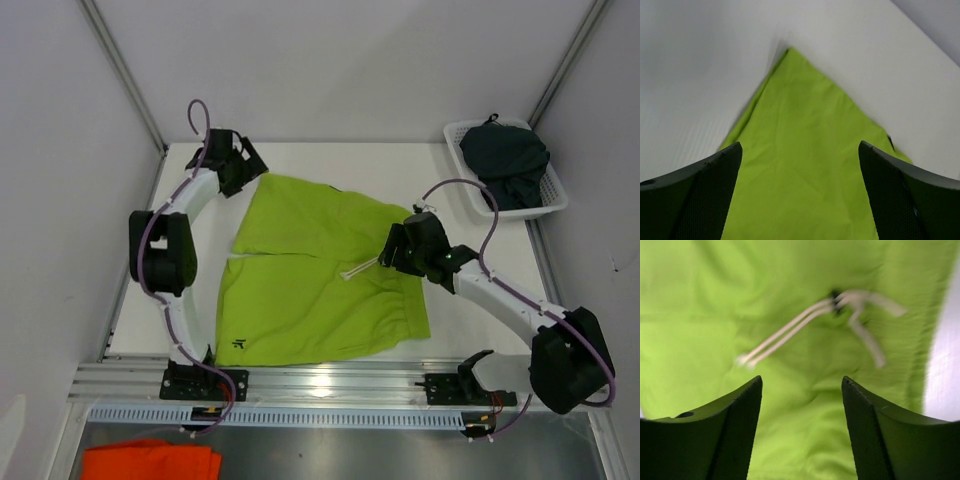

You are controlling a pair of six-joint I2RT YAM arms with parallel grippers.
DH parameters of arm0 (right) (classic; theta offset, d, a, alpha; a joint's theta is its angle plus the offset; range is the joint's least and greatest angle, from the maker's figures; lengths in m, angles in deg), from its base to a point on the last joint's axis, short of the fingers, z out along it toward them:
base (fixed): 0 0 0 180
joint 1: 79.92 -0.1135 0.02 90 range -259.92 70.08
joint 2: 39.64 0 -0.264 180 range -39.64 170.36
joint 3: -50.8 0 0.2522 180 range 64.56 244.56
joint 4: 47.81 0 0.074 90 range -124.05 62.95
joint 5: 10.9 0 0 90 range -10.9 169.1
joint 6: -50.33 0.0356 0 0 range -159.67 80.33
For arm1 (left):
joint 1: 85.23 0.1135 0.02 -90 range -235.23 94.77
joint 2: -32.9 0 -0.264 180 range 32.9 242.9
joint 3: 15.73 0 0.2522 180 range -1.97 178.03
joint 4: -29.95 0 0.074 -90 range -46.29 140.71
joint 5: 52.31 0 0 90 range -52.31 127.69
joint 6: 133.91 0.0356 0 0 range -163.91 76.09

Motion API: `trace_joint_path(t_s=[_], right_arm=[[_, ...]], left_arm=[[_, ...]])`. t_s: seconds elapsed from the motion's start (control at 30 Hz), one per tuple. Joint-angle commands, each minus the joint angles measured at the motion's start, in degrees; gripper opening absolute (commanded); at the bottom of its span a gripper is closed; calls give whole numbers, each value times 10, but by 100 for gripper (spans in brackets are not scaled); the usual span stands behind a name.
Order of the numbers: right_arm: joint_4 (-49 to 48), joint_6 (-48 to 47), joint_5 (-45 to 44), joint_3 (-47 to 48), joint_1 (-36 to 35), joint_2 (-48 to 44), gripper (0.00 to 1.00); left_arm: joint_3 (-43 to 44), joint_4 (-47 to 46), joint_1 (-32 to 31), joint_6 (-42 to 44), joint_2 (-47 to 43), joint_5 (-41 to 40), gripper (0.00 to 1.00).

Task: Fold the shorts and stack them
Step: Flatten the shorts out

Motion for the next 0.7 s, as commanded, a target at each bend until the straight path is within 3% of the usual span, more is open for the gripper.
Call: trace_joint_path(t_s=[0.0, 0.03, 0.2, 0.37, 0.47, 0.67], right_arm=[[-42, -20, 9, 23, 80, 39, 65], [-52, -18, 11, 29, 94, 58, 64], [-101, -19, 2, 65, 152, 129, 45], [-137, -4, 11, 123, 201, 244, 36], [-144, -1, 5, 164, 208, 306, 33], [-111, 4, -44, 280, 210, 409, 35]], left_arm=[[-87, -21, -6, 4, -133, 20, 99], [-165, -39, -9, 3, -156, 26, 99], [-319, -110, -36, -3, -276, 46, 99], [-463, -149, -72, -15, -353, 45, 98], [-526, -159, -86, -22, -421, 43, 98], [-563, -113, -92, -18, -513, 30, 99]])
